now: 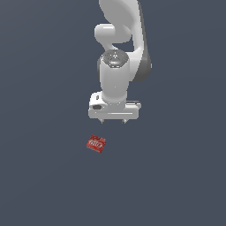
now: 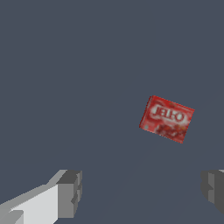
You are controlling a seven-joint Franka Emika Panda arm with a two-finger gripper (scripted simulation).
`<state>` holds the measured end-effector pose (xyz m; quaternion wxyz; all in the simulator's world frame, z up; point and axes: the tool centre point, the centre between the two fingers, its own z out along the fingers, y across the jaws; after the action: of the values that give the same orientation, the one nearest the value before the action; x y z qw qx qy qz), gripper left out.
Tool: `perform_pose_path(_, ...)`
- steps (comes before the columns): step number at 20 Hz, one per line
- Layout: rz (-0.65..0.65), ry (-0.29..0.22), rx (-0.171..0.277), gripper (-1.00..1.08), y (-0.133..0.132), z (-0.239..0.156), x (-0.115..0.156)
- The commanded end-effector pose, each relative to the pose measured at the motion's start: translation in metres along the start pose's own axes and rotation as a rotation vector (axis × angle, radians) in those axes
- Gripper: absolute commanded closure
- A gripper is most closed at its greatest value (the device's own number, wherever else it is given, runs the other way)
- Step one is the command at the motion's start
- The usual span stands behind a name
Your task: Pick up the object and move it to a goal position.
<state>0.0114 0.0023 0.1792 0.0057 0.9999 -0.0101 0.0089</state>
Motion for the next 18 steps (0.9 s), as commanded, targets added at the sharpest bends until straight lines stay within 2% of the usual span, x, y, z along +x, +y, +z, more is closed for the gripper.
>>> perform_pose_path(1,0.0,0.0,0.0,-0.92,0.0,0.0,0.0)
perform_pose_path(10,-0.01,0.044,0.022,-0.92,-0.012,-0.024,0.01)
perform_pose_path(18,-0.032,0.041,0.02,-0.92,-0.009,-0.021,0.01)
